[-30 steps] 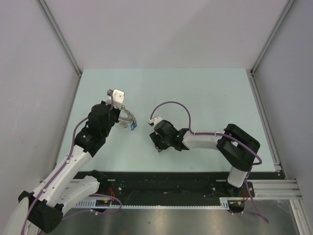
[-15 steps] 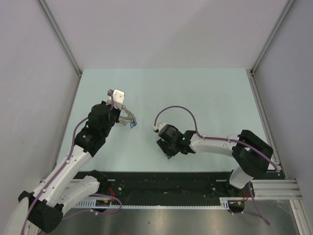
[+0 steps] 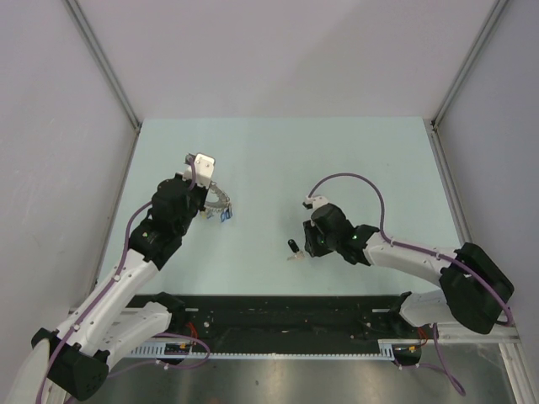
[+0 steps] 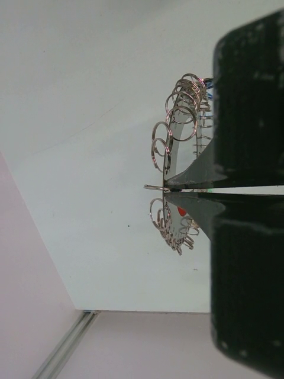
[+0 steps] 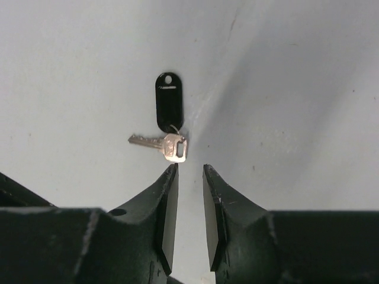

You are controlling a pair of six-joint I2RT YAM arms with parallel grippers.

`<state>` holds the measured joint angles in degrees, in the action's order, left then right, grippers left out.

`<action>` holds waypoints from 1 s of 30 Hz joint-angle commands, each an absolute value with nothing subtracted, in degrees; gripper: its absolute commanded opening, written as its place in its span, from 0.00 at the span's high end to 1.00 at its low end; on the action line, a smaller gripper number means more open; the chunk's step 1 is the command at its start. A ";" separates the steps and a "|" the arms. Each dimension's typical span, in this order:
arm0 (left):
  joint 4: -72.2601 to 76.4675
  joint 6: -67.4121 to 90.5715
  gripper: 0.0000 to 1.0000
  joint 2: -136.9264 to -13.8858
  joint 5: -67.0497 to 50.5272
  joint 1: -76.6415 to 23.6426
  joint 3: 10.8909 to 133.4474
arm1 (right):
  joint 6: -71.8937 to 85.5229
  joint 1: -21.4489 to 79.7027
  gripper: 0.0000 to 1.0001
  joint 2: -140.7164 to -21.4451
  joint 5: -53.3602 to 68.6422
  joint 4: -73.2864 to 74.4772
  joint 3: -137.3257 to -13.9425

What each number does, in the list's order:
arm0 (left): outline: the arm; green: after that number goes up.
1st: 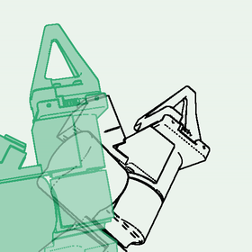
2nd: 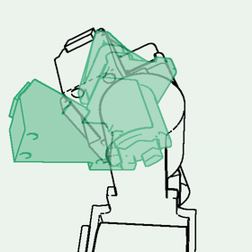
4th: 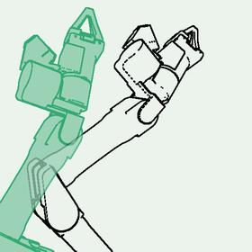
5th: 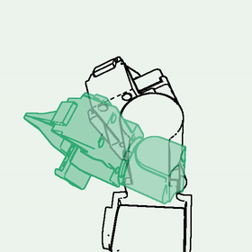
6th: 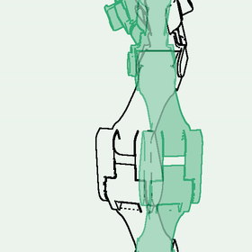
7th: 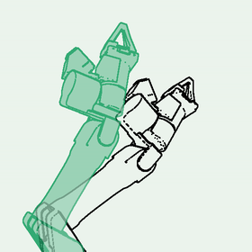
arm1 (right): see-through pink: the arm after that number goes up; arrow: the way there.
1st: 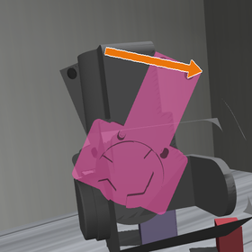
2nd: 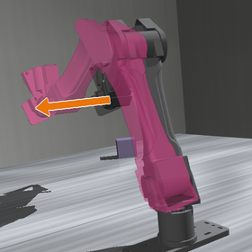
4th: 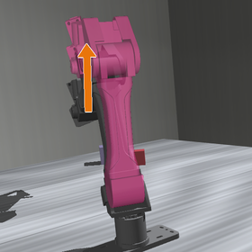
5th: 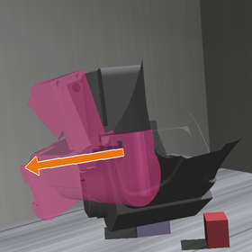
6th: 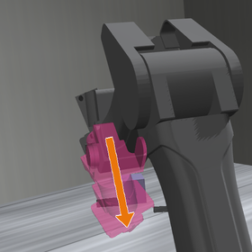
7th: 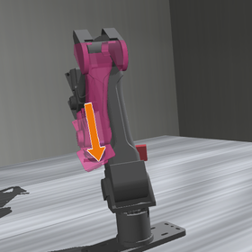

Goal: Put the keys on the keyring

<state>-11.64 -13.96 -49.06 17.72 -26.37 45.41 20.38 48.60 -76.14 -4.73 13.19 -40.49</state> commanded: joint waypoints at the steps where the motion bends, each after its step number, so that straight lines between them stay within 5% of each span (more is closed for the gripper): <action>1: -6.59 -13.89 1.00 -48.16 16.96 -26.02 45.62 | 21.63 45.97 0.72 -76.72 -0.62 3.43 -38.06; 30: -6.68 -13.80 1.00 -48.25 16.35 -26.10 45.70 | 21.00 44.65 0.76 -85.69 3.52 -1.67 -37.09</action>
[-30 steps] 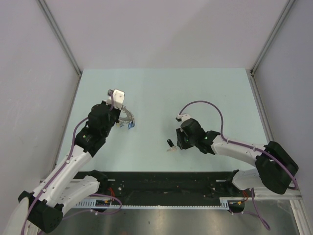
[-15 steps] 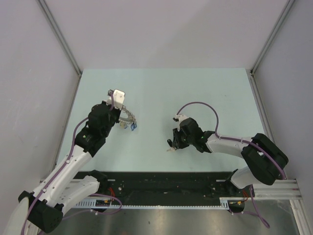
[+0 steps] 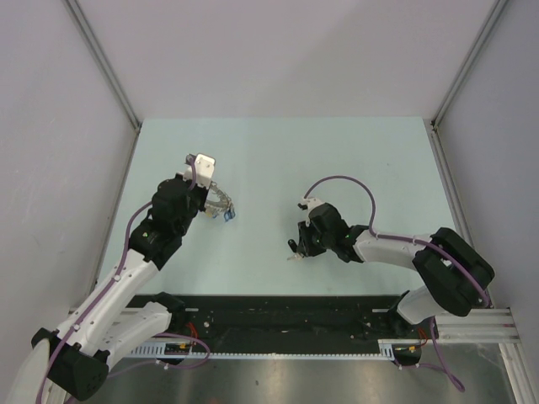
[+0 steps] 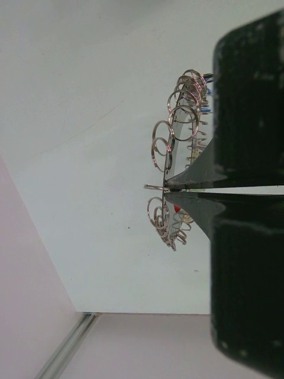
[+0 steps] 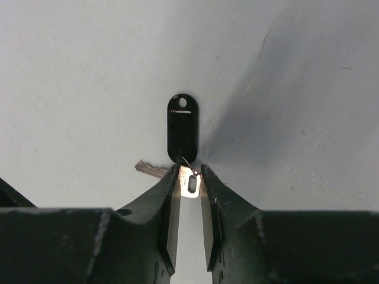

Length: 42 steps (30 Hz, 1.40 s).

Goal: Put the keys on the keyring

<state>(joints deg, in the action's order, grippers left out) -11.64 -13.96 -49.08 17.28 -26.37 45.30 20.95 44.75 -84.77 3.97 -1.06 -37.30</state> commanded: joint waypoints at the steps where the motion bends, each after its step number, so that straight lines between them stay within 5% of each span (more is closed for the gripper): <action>1: -6.59 -13.89 0.99 -48.34 16.35 -26.10 45.62 | 20.83 44.82 0.77 -85.78 3.60 -1.58 -37.00; 13: -6.59 -13.89 1.00 -48.34 16.26 -26.10 45.62 | 20.21 45.44 0.83 -87.18 3.43 -1.93 -37.00; 20: -6.59 -13.97 0.99 -48.34 15.91 -26.02 45.61 | 18.55 45.97 1.00 -85.26 2.37 -0.97 -36.91; 23: -6.59 -13.97 1.00 -48.34 14.60 -26.10 45.70 | 16.71 45.97 1.00 -81.49 2.20 -0.18 -37.00; 42: -6.50 -20.39 1.00 -50.45 -27.40 -26.10 50.09 | -6.32 43.86 1.00 -47.12 2.81 9.04 -40.34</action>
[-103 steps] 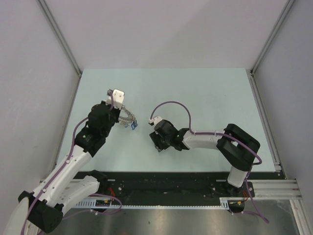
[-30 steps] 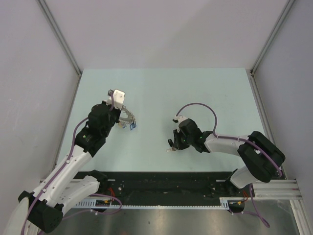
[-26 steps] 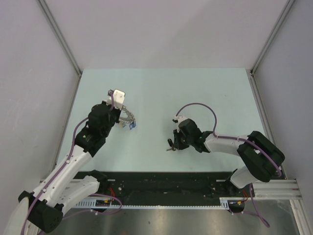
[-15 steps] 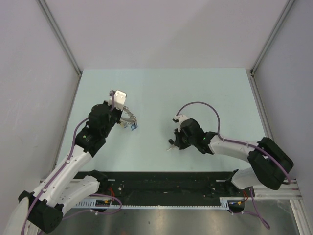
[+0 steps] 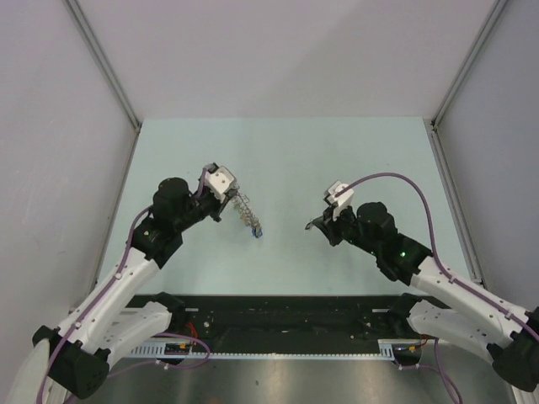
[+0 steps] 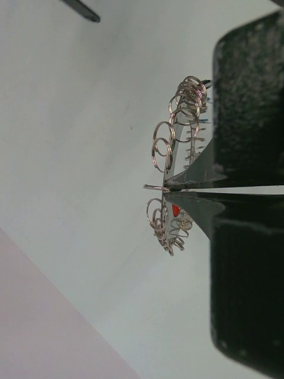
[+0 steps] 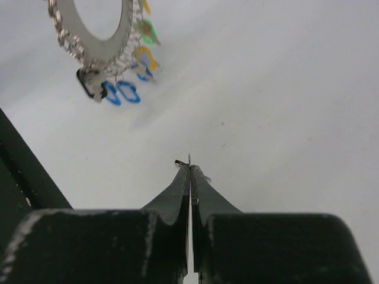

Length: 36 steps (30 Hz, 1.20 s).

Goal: Put the keys on the keyring

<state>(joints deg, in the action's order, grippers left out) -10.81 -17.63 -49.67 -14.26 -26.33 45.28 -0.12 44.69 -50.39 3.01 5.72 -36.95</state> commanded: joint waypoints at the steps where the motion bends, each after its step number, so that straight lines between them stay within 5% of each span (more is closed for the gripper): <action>1: -6.68 -20.56 1.00 -50.88 -29.25 -26.10 50.62 | -6.85 43.86 1.00 -45.80 3.07 10.53 -41.82; 19: -10.55 -30.59 1.00 -59.59 -44.64 -34.10 58.10 | -19.59 43.15 1.00 -46.75 19.41 19.25 -55.72; 36: -11.08 -32.52 1.00 -56.87 -38.50 -37.61 53.17 | -29.79 43.68 1.00 -55.90 28.21 17.67 -59.59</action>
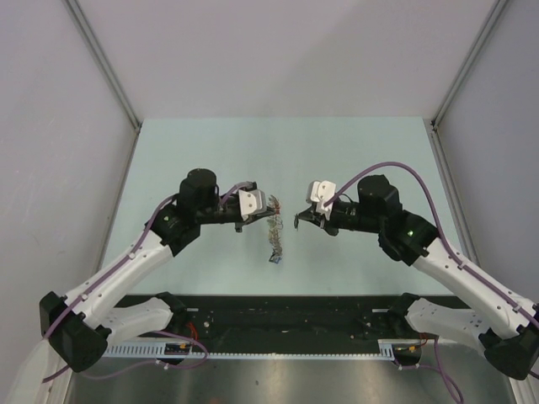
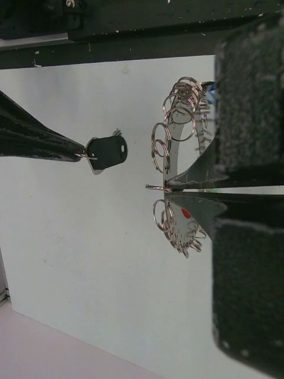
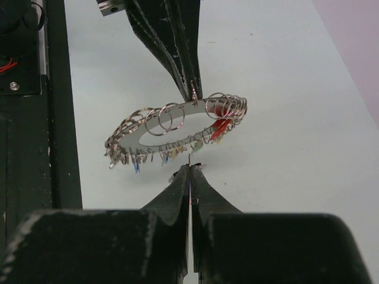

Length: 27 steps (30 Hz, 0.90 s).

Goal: Put the keys on the keyring

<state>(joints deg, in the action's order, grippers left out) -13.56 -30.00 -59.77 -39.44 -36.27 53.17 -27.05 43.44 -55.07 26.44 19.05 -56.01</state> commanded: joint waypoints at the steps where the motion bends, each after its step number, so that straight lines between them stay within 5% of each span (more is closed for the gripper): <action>1: -10.99 -32.61 1.00 -56.69 -38.32 -37.88 52.83 | -30.06 43.68 1.00 -56.51 28.47 17.67 -59.76; 27: -11.16 -33.66 1.00 -55.55 -35.16 -41.13 51.86 | -35.42 53.00 1.00 -63.72 13.81 24.87 -65.92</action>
